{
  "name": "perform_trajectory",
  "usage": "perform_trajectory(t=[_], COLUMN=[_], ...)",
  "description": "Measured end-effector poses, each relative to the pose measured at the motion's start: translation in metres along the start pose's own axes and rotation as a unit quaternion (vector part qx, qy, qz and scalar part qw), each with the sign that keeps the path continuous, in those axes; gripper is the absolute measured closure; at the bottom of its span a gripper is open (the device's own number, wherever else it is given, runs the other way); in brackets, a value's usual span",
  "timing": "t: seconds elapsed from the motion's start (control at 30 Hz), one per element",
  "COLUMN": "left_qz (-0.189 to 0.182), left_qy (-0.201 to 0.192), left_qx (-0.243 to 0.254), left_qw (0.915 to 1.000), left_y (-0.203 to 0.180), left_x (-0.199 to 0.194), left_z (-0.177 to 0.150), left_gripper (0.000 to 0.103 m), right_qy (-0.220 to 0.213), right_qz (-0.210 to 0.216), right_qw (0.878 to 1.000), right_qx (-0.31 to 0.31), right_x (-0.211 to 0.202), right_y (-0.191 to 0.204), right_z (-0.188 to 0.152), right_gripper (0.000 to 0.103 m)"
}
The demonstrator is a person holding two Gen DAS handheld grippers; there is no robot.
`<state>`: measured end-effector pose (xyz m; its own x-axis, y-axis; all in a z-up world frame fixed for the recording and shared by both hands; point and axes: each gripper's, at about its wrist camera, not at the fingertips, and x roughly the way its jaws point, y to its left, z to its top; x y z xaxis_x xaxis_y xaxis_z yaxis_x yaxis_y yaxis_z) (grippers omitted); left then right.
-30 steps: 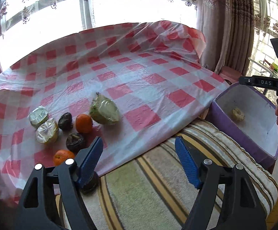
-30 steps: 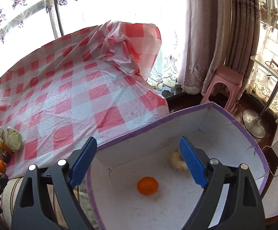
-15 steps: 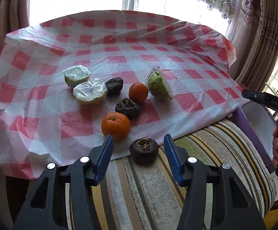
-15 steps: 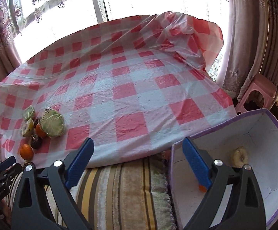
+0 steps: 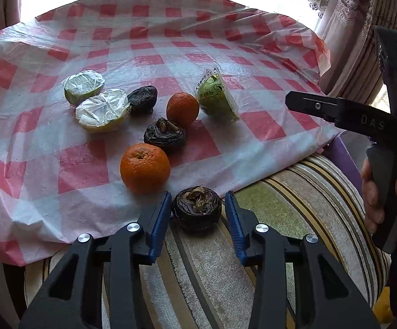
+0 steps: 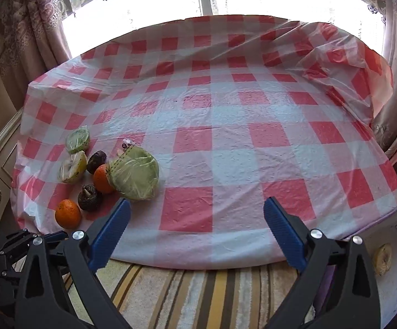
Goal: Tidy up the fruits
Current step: 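Move both grippers back over the fruits on the tablecloth, then grasp the dark dried fruit with the left gripper while the right gripper grasps the wrapped cabbage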
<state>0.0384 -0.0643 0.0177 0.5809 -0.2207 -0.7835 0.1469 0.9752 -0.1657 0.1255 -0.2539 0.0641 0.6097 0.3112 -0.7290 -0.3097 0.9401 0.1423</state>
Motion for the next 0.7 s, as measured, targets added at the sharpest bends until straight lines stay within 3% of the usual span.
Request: perform_trajectory(t=[0.53,0.7], left_qz=[-0.012,-0.023], left_qy=[-0.030,-0.033], left_qx=[-0.013,-0.021], left_qw=[0.9994,0.9990], left_y=[0.004,0.008], left_x=[-0.001,0.000], left_z=[-0.007,-0.008], left_gripper=[0.068,0.068], right_qy=[0.064,0.079], right_qz=[0.059,0.088], right_qw=[0.994,0.991], right_qx=[-0.064,-0.058], right_x=[0.068,0.086], right_y=[0.050,0.046], right_z=[0.023,0.030], right_gripper=[0.005,0.005])
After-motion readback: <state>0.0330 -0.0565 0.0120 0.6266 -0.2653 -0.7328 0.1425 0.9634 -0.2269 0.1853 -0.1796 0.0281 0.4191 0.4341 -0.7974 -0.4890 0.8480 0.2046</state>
